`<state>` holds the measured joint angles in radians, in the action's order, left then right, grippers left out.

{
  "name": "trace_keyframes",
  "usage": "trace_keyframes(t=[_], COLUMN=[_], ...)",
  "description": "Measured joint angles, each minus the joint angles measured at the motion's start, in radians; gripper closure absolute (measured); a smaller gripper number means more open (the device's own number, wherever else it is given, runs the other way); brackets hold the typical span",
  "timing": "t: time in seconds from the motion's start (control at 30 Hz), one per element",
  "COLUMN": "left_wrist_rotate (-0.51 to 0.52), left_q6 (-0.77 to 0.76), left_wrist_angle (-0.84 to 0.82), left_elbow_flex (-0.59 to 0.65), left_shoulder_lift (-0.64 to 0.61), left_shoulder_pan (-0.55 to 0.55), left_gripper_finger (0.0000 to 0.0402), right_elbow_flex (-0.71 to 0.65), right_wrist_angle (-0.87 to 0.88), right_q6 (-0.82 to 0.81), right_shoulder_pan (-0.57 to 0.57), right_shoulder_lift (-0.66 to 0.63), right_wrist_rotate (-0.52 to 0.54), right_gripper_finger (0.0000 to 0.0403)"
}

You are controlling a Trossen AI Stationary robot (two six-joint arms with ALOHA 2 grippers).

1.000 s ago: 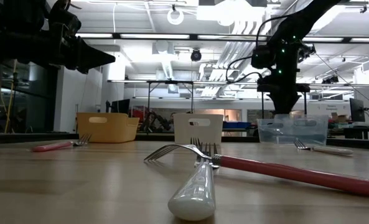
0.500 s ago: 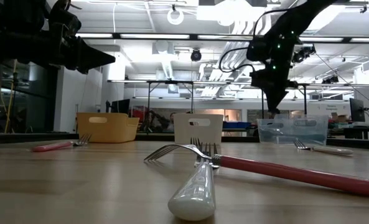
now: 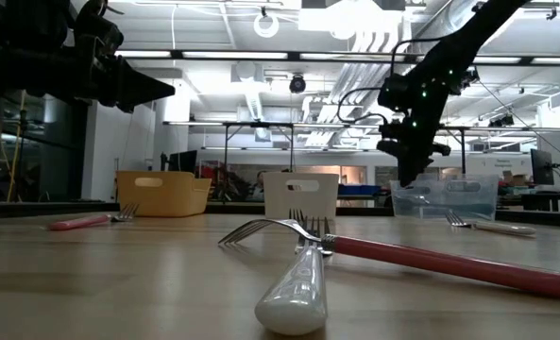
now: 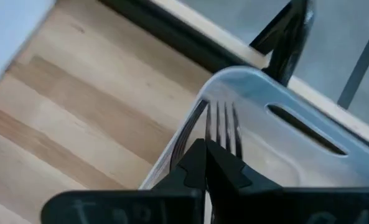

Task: Sort silverware by color (type)
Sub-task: Put the bottom left white fork into the yellow bin

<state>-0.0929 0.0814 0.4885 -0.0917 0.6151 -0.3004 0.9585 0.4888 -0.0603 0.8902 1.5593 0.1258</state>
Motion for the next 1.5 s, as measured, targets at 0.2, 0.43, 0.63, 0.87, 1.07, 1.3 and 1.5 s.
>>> trace_keyframes(t=[0.2, 0.43, 0.63, 0.87, 1.07, 1.3, 1.5], left_wrist_rotate=[0.002, 0.002, 0.002, 0.003, 0.003, 0.003, -0.020], left_q6=[0.001, 0.000, 0.000, 0.001, 0.000, 0.000, 0.011], left_wrist_angle=[0.000, 0.000, 0.000, 0.000, -0.009, -0.048, -0.061], left_elbow_flex=[0.000, 0.000, 0.000, 0.000, 0.000, 0.000, 0.000], left_shoulder_lift=[0.000, 0.000, 0.000, 0.000, 0.000, 0.000, 0.000], left_shoulder_pan=[0.000, 0.000, 0.000, 0.000, 0.000, 0.000, 0.000], left_gripper_finger=[0.0401, 0.0401, 0.0401, 0.0401, 0.0401, 0.0401, 0.0401], right_elbow_flex=[0.000, 0.000, 0.000, 0.000, -0.009, -0.151, -0.297], right_wrist_angle=[-0.046, -0.171, -0.188, -0.190, -0.273, -0.621, -0.859], right_q6=[0.014, 0.025, 0.091, 0.139, 0.149, 0.161, 0.121], right_shoulder_pan=[0.016, 0.033, 0.030, -0.026, -0.161, -0.344, -0.524], right_shoulder_lift=[0.056, 0.069, 0.068, -0.028, -0.114, -0.145, -0.182], right_wrist_rotate=[0.018, 0.028, 0.030, 0.080, 0.078, 0.032, 0.023], right_gripper_finger=[0.0402, 0.0402, 0.0403, 0.0403, 0.0403, 0.0403, 0.0403])
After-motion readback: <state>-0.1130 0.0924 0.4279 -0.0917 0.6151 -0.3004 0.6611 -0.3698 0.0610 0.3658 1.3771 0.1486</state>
